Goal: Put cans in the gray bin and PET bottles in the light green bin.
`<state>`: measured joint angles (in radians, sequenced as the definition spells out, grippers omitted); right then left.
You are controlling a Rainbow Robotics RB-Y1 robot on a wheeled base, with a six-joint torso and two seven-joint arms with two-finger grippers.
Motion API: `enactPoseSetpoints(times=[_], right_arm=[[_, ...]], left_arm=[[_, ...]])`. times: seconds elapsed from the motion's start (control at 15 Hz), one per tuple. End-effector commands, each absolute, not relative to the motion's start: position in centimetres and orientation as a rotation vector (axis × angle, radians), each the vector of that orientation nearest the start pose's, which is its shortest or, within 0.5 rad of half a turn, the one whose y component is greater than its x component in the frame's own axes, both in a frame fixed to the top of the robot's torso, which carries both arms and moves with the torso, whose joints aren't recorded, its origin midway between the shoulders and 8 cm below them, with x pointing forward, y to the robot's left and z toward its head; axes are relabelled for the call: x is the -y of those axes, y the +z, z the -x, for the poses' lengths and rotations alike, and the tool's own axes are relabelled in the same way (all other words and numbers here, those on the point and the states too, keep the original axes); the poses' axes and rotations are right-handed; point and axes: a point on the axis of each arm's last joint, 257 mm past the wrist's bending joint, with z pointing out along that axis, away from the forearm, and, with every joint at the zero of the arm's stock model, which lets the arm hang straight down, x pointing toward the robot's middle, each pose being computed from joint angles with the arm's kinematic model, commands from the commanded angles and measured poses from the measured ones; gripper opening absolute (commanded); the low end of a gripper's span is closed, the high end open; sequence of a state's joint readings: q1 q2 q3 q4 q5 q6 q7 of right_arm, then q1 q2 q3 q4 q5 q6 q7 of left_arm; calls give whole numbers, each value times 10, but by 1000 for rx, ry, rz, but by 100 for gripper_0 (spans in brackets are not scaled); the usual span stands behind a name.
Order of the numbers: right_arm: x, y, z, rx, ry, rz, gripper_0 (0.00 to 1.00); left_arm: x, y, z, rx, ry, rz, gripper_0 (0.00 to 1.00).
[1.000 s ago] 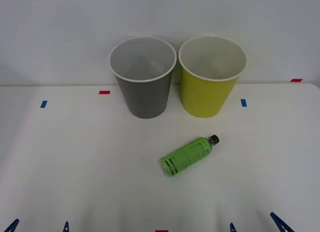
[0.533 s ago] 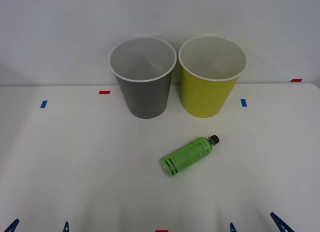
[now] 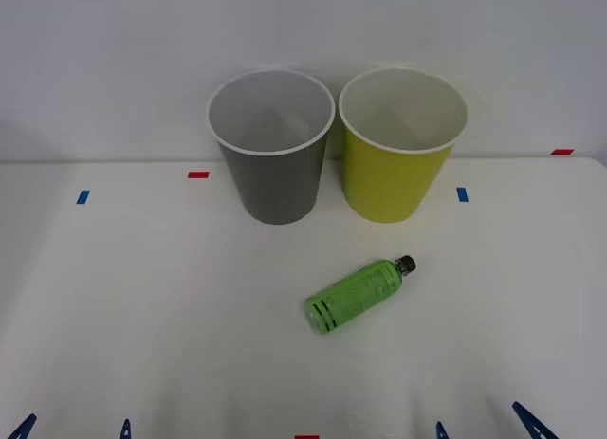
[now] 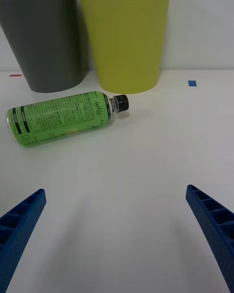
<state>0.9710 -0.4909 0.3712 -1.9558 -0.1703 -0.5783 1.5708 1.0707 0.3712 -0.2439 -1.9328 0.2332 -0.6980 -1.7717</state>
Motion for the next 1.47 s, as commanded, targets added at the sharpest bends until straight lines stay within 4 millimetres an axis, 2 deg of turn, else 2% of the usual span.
enactPoseSetpoints(times=[0.07,1.2,1.27,1.47], right_arm=[[215,-290,-215,-1670,184,157,100],[215,-290,-215,-1670,184,157,100],[220,-306,-214,-1703,166,143,100],[228,-294,-223,-1664,108,114,100]], left_arm=[[-283,-274,-199,-1606,148,-122,100],[-283,-274,-199,-1606,148,-122,100],[-283,-274,-199,-1606,148,-122,100],[-283,-274,-199,-1606,148,-122,100]])
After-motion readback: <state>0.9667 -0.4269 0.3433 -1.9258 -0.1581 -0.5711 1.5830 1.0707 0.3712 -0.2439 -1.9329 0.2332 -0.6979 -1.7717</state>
